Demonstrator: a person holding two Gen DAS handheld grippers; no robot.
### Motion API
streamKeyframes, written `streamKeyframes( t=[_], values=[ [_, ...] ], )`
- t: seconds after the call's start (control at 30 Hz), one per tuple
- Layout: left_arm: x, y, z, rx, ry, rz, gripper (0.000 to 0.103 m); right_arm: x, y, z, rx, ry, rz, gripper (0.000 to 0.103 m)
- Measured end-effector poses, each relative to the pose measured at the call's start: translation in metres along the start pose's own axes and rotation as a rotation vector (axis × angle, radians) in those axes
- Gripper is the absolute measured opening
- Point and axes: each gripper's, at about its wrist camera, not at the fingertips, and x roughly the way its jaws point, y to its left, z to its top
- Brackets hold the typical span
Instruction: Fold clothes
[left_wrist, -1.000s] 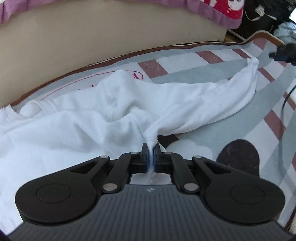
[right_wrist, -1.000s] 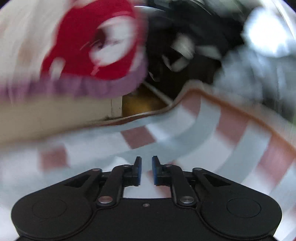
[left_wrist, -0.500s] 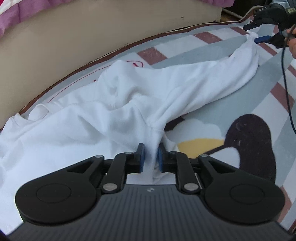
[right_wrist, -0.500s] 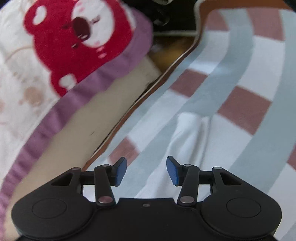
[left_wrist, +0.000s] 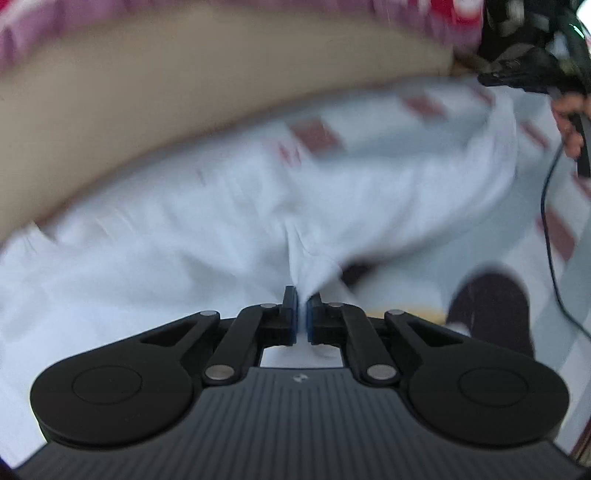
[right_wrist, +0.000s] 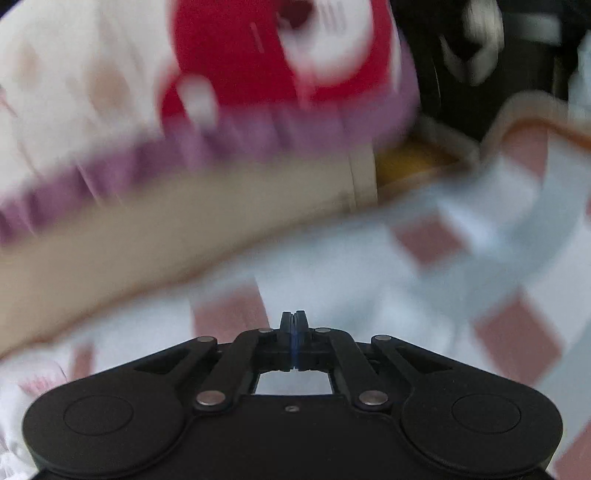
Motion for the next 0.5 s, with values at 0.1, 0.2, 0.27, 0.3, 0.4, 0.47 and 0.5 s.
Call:
streamKeyframes(
  t=[0.1,0.2,0.27,0.3,0.4,0.47,0.5],
  values=[
    [-0.024,0.014,0.017,-0.128,-0.125,-0.078,0.005,-0.047,-0.016,0.019,0.076,-0.256,0.133,0.002],
    [-0.023,0.008,0.018,-0.143,-0.104,-0.094,0.005,-0.066,-0.036,0.026,0.206,-0.273,0.176,0.002],
    [-0.010,-0.002,0.010,-0.088,-0.036,-0.053,0.005,-0.063,-0.048,0.020,0.311,-0.202,0.179,0.007],
    [-0.003,-0.007,0.006,-0.065,0.003,-0.032,0.005,-0.051,-0.053,0.012,0.373,-0.116,0.165,0.008],
    [0.013,-0.009,-0.008,-0.070,0.093,-0.021,0.006,-0.023,-0.044,-0.008,0.354,0.133,0.097,0.011],
    [0.017,-0.006,-0.013,-0.097,0.113,-0.029,0.006,-0.011,-0.033,-0.015,0.284,0.213,0.078,0.030],
    [0.017,-0.005,-0.013,-0.101,0.112,-0.031,0.006,-0.008,-0.029,-0.016,0.258,0.241,0.061,0.051]
  ],
)
